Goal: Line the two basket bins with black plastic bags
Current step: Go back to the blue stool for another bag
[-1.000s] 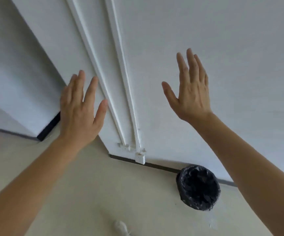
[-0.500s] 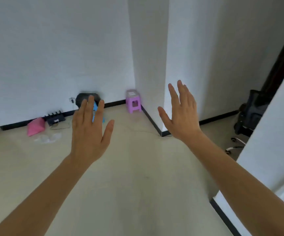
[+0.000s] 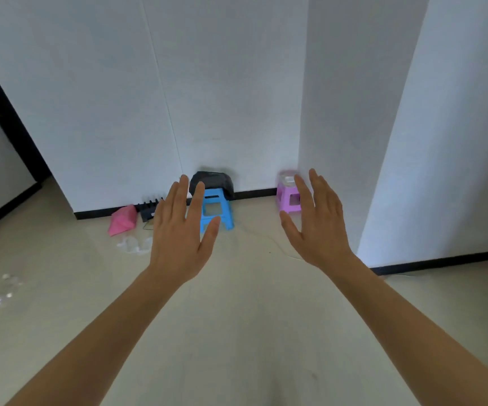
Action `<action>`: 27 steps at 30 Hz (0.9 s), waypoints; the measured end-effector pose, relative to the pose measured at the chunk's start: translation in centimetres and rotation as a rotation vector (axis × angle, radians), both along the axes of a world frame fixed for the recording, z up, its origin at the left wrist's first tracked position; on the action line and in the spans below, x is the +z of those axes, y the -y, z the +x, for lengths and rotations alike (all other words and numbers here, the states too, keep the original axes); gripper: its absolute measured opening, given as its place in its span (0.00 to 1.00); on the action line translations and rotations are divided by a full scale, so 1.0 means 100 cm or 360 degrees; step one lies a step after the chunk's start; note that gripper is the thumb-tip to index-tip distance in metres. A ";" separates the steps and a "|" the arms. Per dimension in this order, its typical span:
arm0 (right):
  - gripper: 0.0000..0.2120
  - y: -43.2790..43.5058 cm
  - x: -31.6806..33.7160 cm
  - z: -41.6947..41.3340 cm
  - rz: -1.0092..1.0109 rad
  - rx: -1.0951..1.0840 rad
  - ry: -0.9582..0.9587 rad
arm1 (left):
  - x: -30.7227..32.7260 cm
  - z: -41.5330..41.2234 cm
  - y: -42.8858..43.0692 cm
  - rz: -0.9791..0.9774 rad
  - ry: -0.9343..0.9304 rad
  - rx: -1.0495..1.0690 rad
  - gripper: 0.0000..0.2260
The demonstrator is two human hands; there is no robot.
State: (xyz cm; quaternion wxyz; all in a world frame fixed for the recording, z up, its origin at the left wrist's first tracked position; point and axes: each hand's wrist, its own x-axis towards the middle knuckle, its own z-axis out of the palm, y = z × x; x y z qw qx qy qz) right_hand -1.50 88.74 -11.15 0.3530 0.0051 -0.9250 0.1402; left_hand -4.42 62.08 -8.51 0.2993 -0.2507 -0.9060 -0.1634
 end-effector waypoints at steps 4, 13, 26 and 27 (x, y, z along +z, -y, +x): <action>0.33 -0.018 0.008 -0.128 0.0040 0.0081 0.0101 | 0.011 -0.112 -0.020 -0.0055 0.0030 0.0065 0.29; 0.32 0.011 0.021 -0.406 0.0084 0.0284 0.0205 | 0.014 -0.343 0.017 -0.0107 0.0048 0.0316 0.29; 0.33 0.053 -0.015 -0.815 0.0259 0.0218 0.0459 | -0.019 -0.766 0.076 -0.0253 0.0296 0.0469 0.31; 0.33 0.048 -0.016 -0.844 0.0244 0.0184 0.0475 | -0.018 -0.801 0.072 -0.0277 0.0309 0.0441 0.31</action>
